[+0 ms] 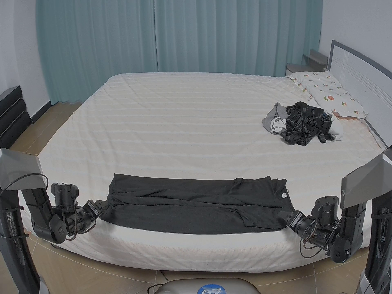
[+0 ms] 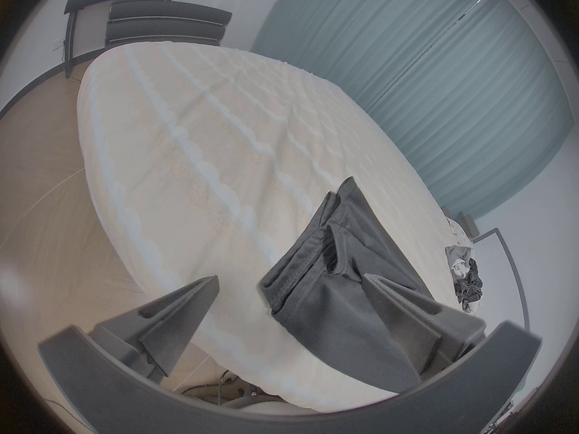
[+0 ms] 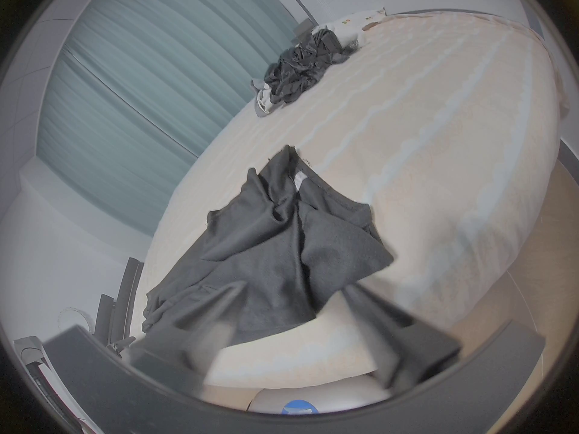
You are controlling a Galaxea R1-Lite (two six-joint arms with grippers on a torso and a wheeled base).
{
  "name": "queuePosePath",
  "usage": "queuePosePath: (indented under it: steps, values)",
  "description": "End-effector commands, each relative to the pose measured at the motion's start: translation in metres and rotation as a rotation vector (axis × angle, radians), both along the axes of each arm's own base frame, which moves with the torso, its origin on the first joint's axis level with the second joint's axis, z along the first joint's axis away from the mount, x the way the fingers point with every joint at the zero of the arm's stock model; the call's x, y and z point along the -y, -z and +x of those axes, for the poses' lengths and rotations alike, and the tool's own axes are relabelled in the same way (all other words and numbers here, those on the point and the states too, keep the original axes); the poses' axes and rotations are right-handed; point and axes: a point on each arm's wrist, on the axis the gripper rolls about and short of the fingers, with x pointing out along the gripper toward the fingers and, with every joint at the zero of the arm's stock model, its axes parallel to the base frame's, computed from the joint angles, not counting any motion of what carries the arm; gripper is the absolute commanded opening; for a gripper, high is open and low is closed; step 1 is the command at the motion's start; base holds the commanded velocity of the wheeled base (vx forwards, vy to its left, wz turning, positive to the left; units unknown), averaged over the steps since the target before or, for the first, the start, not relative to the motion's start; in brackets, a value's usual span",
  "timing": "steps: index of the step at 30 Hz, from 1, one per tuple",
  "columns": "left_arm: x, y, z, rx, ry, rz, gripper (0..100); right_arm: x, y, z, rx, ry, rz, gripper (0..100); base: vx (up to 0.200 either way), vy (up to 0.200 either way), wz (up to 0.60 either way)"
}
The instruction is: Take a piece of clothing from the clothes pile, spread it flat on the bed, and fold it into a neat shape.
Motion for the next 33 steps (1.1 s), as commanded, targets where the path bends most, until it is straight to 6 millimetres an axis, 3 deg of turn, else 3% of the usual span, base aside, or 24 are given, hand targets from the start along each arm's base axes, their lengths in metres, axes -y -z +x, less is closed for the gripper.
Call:
queuePosePath:
  steps: [1,7,10,19,26,33]
  values:
    - [0.0,-0.015,0.0,0.056,0.006,0.005,100,0.011,-0.034,-0.002,0.116,0.029,0.013,100,0.0,0.0,0.0]
    - [-0.003,-0.025,0.001,0.093,-0.024,-0.023,100,0.03,-0.048,0.003,0.181,0.089,-0.007,100,0.0,0.0,0.0]
    - [-0.004,-0.026,0.002,0.1,-0.021,-0.03,100,0.035,-0.049,0.005,0.192,0.101,-0.005,100,0.2,0.0,0.0]
    - [-0.002,-0.025,0.015,0.121,0.009,-0.046,100,0.034,-0.041,0.01,0.169,0.095,0.007,100,0.2,0.0,0.0]
    - [0.002,-0.027,0.017,0.134,0.06,-0.042,100,0.032,-0.034,0.007,0.13,0.065,0.024,100,0.0,0.0,0.0]
    - [-0.001,-0.019,0.03,0.129,0.27,0.09,100,0.031,-0.02,0.008,0.079,0.06,0.015,100,0.0,0.0,0.0]
